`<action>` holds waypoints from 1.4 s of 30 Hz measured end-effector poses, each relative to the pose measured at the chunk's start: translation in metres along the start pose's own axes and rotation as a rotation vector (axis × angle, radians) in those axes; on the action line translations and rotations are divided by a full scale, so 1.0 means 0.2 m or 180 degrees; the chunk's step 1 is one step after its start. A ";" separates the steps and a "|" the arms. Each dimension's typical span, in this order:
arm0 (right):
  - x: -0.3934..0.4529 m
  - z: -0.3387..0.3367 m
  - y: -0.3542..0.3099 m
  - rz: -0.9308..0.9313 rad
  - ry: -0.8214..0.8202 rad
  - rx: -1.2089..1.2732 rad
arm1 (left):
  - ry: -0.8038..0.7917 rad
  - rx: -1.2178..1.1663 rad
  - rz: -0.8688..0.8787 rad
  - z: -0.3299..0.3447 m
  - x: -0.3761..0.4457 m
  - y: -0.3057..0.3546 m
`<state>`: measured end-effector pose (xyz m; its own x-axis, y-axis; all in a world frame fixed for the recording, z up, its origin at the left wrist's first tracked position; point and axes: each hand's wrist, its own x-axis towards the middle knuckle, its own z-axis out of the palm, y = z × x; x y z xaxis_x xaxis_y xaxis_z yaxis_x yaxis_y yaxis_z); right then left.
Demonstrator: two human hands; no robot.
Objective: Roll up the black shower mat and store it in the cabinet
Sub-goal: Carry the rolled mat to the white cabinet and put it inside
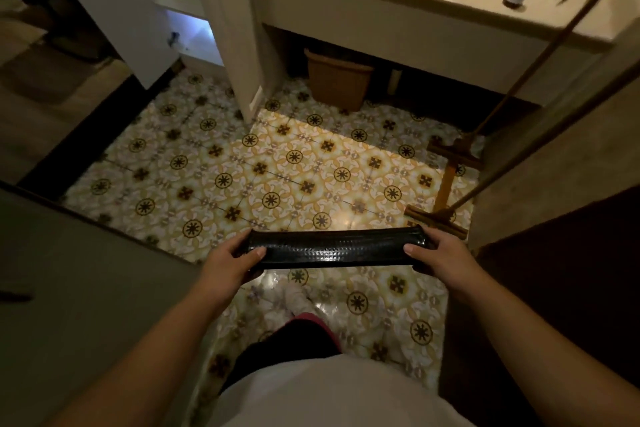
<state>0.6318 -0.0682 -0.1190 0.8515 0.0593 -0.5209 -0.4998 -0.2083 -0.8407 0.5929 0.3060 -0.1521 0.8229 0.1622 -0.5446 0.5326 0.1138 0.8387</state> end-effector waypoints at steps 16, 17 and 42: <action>1.20 0.46 -0.82 -0.0172 -0.0912 -0.0652 | 0.1067 -0.0537 0.0014 -0.34 0.63 0.48; 1.27 0.48 -0.86 -0.0176 -0.1025 -0.0688 | 0.1140 -0.0547 -0.0004 -0.36 0.65 0.49; 2.82 1.43 -1.90 -0.0567 -0.3020 -0.1935 | 0.3012 -0.1803 0.0056 -0.36 1.34 0.92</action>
<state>1.2572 0.3244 -0.1351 0.3105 0.7957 -0.5201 -0.0043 -0.5460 -0.8378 0.8974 0.4413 -0.1433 0.2165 0.8257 -0.5210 0.1555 0.4977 0.8533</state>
